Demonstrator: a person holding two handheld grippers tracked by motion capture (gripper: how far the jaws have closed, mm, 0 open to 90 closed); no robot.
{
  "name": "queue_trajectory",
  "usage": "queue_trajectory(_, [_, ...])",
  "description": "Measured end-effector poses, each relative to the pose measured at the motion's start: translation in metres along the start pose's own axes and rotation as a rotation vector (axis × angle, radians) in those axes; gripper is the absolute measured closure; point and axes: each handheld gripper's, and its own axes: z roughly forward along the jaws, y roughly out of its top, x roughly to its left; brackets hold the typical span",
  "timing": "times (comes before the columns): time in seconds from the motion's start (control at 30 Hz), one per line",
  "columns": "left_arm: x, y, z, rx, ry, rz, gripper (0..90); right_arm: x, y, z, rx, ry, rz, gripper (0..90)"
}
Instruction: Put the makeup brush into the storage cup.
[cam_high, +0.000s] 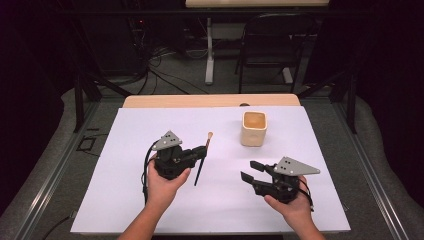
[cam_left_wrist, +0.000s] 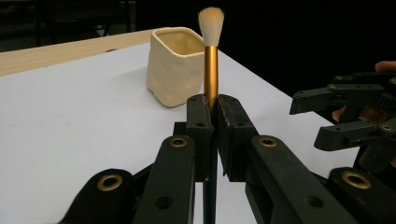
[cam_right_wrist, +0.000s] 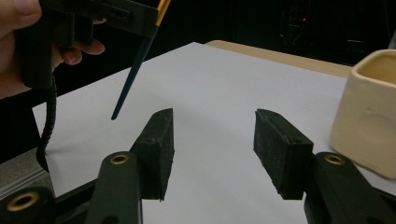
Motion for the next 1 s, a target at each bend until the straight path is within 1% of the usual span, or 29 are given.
queue_trajectory(0.03, [0.000, 0.000, 0.000, 0.000, 0.000, 0.000, 83.8, 0.000, 0.000, 0.000, 0.000, 0.000, 0.000, 49.3])
queue_trajectory(0.13, [-0.001, 0.000, 0.000, 0.004, 0.015, 0.007, 83.8, 0.000, 0.009, 0.007, -0.005, 0.014, -0.010, 50.2])
queue_trajectory(0.2, [-0.001, 0.001, 0.000, 0.001, 0.013, 0.010, 83.8, 0.000, 0.015, 0.010, 0.014, 0.019, -0.020, 50.4])
queue_trajectory(0.23, [-0.001, 0.001, 0.000, -0.004, 0.015, 0.009, 83.8, 0.001, 0.018, 0.012, 0.013, 0.025, -0.020, 50.4])
queue_trajectory(0.27, [-0.001, 0.001, 0.000, -0.004, 0.015, 0.009, 83.8, 0.001, 0.018, 0.012, 0.013, 0.025, -0.020, 50.4])
queue_trajectory(0.3, [-0.001, 0.002, 0.000, -0.003, 0.015, 0.010, 83.8, 0.003, 0.022, 0.015, 0.011, 0.027, -0.029, 50.5])
queue_trajectory(0.37, [-0.001, 0.002, 0.000, -0.006, 0.016, 0.008, 83.8, 0.004, 0.024, 0.015, 0.014, 0.027, -0.030, 50.5])
queue_trajectory(0.4, [-0.001, 0.003, 0.000, -0.004, 0.024, 0.011, 83.8, 0.004, 0.025, 0.016, 0.015, 0.029, -0.037, 50.5])
queue_trajectory(0.43, [-0.001, 0.004, 0.001, -0.008, 0.018, 0.010, 83.8, 0.004, 0.027, 0.017, 0.016, 0.030, -0.038, 50.7])
queue_trajectory(0.47, [-0.001, 0.005, 0.001, -0.007, 0.018, 0.014, 83.8, 0.005, 0.028, 0.019, -0.004, 0.033, -0.032, 50.7])
queue_trajectory(0.5, [-0.001, 0.006, 0.000, 0.000, 0.024, 0.014, 83.8, 0.005, 0.030, 0.019, 0.020, 0.043, -0.036, 50.7])
queue_trajectory(0.57, [-0.001, 0.006, 0.001, -0.013, 0.021, 0.012, 83.8, 0.006, 0.034, 0.024, 0.023, 0.053, -0.039, 50.5])
queue_trajectory(0.63, [-0.001, 0.007, 0.001, -0.016, 0.023, 0.010, 83.8, 0.006, 0.036, 0.026, 0.017, 0.056, -0.042, 50.3])
queue_trajectory(0.7, [0.000, 0.008, 0.001, -0.011, 0.023, 0.009, 83.8, 0.008, 0.042, 0.029, 0.010, 0.063, -0.060, 50.0])
queue_trajectory(0.73, [0.000, 0.008, 0.001, -0.010, 0.023, 0.009, 83.8, 0.009, 0.045, 0.029, 0.019, 0.062, -0.077, 49.9])
queue_trajectory(0.77, [0.000, 0.008, 0.001, -0.011, 0.024, 0.007, 83.8, 0.010, 0.047, 0.030, 0.009, 0.066, -0.080, 49.9])
queue_trajectory(0.83, [0.000, 0.008, 0.001, -0.014, 0.029, 0.005, 83.8, 0.010, 0.052, 0.031, 0.014, 0.069, -0.086, 49.8])
queue_trajectory(0.9, [0.000, 0.008, 0.001, -0.015, 0.024, 0.004, 83.8, 0.010, 0.053, 0.031, 0.013, 0.068, -0.085, 49.8])
queue_trajectory(1.0, [0.000, 0.008, 0.001, -0.018, 0.031, 0.005, 83.8, 0.007, 0.061, 0.033, -0.002, 0.071, -0.073, 49.4])
